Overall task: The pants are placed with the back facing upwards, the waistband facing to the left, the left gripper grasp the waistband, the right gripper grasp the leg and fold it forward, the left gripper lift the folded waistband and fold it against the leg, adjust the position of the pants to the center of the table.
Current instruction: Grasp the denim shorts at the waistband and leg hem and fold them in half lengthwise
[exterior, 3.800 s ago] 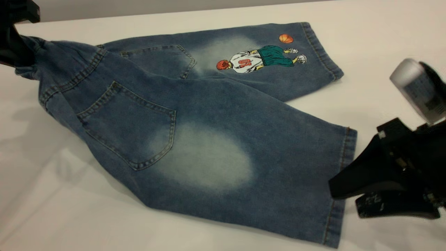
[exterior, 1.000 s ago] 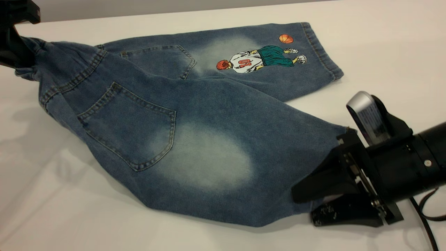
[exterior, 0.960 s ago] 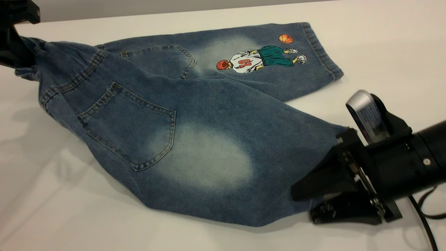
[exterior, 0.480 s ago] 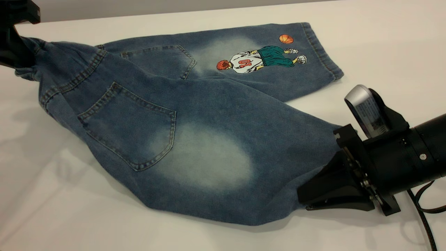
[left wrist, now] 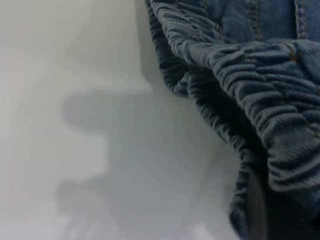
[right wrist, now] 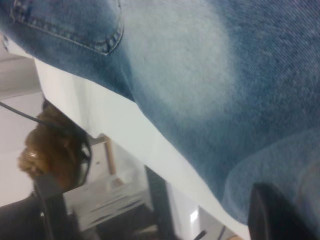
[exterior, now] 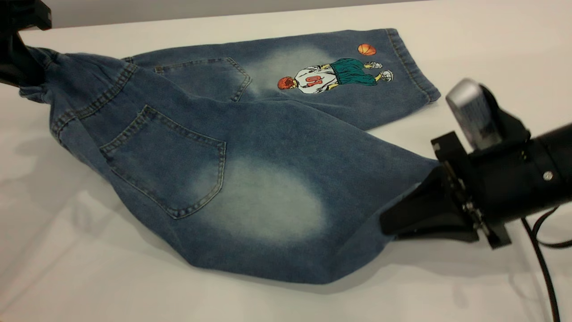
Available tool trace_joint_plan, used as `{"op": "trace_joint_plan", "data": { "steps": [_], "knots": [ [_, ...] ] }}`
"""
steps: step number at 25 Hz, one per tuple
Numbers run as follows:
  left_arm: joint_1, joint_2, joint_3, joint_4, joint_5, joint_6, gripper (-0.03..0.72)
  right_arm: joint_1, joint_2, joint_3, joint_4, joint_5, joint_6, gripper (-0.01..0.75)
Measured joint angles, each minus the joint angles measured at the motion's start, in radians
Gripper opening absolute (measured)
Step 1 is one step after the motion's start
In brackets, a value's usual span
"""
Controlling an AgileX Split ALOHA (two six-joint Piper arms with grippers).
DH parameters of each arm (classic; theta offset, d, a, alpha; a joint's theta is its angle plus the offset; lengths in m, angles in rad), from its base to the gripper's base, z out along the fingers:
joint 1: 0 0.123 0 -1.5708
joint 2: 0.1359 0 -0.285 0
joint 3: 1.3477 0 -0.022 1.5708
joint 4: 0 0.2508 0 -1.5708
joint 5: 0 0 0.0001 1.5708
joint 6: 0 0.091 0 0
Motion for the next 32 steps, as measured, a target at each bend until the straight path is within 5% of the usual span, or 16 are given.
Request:
{"op": "trace_joint_plan", "data": {
  "steps": [7,22,32],
  "knots": [
    [0.000,0.000,0.000,-0.017,-0.010,0.000,0.073,0.000,-0.147,0.000,0.000,-0.168,0.000,0.013],
    [-0.064,0.000,-0.002,-0.028,-0.167,0.000,0.073,0.000,-0.230,-0.158,0.000,-0.233,0.000,0.012],
    [-0.092,0.001,-0.097,-0.027,-0.124,0.000,0.073,0.000,-0.432,-0.170,0.002,-0.446,0.000,0.012]
  ]
}}
